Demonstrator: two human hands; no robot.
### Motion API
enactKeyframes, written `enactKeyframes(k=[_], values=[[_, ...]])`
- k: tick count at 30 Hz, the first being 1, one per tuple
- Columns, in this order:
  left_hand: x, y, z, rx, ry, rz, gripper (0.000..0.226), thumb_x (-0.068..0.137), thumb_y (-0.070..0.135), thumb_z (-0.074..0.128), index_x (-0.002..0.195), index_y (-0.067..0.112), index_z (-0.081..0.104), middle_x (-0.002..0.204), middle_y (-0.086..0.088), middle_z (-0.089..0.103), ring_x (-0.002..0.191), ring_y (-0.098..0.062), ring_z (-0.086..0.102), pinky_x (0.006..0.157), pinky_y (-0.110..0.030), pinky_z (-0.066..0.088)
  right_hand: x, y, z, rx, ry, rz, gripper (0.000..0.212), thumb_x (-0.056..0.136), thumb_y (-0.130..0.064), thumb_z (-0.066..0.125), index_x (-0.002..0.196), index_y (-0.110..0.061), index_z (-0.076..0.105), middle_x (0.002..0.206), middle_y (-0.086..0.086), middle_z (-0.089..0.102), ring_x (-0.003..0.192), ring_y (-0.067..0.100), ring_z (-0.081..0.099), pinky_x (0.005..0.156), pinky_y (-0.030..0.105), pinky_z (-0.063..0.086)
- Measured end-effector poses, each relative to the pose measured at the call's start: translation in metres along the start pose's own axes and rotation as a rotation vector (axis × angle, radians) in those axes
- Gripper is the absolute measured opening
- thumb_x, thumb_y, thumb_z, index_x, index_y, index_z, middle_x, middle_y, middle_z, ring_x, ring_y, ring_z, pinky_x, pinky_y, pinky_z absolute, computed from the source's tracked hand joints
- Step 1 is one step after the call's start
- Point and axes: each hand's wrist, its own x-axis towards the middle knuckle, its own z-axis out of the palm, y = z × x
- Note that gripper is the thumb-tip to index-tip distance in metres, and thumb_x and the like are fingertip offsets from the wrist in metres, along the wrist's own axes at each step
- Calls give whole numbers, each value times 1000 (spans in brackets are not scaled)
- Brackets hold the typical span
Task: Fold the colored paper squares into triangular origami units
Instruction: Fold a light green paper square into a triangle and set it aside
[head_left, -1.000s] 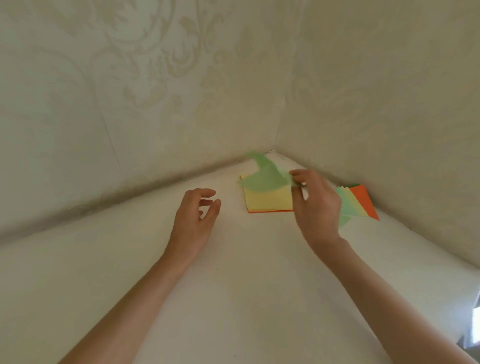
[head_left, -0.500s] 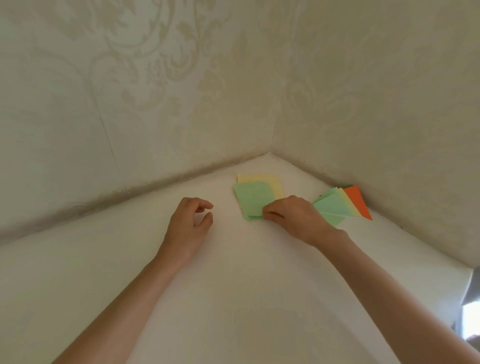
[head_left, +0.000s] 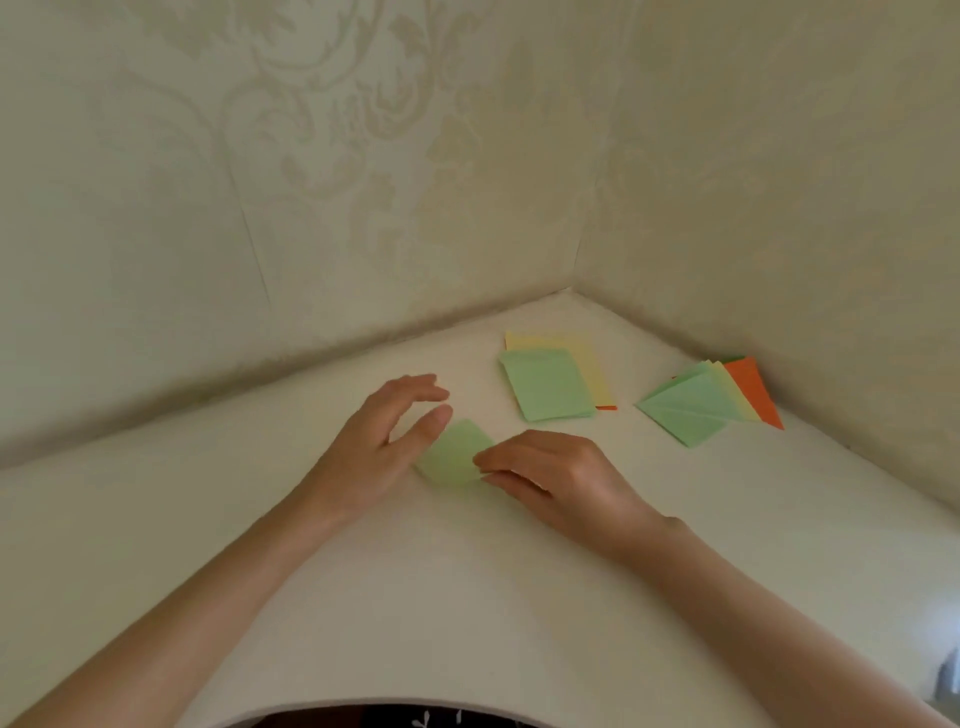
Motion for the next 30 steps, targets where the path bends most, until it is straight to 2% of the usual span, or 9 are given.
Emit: enactKeyframes(k=[4,7,9,12,15,17,19,24,30], values=[[-8,-17,-3,97,-262,97,59,59,85,54,97,41,63,113,29,58,113,9,49,98,-11,35,-9,6,2,156,-138,127,19,91,-21,58,99,-9,71,97,0,71,88,9,64,76,29,53],[-7,-26,0,277,-261,219,55,63,87,46,92,43,63,108,28,55,107,5,48,94,-11,34,-12,7,-5,422,-184,361,14,88,-13,64,100,-14,72,105,-6,70,98,1,64,88,17,48],[-6,-29,1,282,-224,269,50,72,81,45,88,38,64,100,22,58,100,-1,51,89,-16,38,-10,6,-8,527,-198,469,13,89,-13,64,98,-16,73,103,-8,70,98,1,63,89,15,46],[-6,-30,1,295,-225,324,43,84,69,42,87,31,63,99,19,55,95,-5,53,83,-20,40,-9,7,-4,321,-133,464,14,89,-25,63,89,-14,72,97,-9,65,96,7,55,86,13,40],[-7,-28,5,384,-200,339,43,84,69,43,90,31,61,97,21,50,91,-3,49,81,-18,37,-8,5,-3,274,-128,579,15,88,-31,64,73,-27,64,93,-13,55,96,9,45,82,6,30],[-5,-23,10,356,-165,281,31,87,62,47,81,34,58,91,20,50,86,-3,48,75,-15,36,-7,3,-2,292,-123,681,20,85,-32,65,68,-34,57,91,-12,53,95,6,42,80,4,28],[-3,-18,16,253,-131,169,22,88,52,53,71,39,52,84,18,52,84,-2,49,70,-12,34,-4,1,1,284,-93,774,21,83,-34,67,65,-32,56,91,-10,51,94,6,38,80,4,27],[2,-18,27,378,-18,8,26,87,33,61,63,30,50,84,10,47,83,-12,42,76,-28,31,1,0,10,100,-75,831,27,81,-42,67,66,-22,57,85,-12,44,93,9,32,84,22,31],[2,-18,37,560,98,82,30,87,26,61,61,20,47,78,0,48,72,-18,38,68,-31,26,2,-1,13,-42,-88,808,36,83,-48,62,63,-21,51,83,-9,40,89,11,30,80,26,29]])
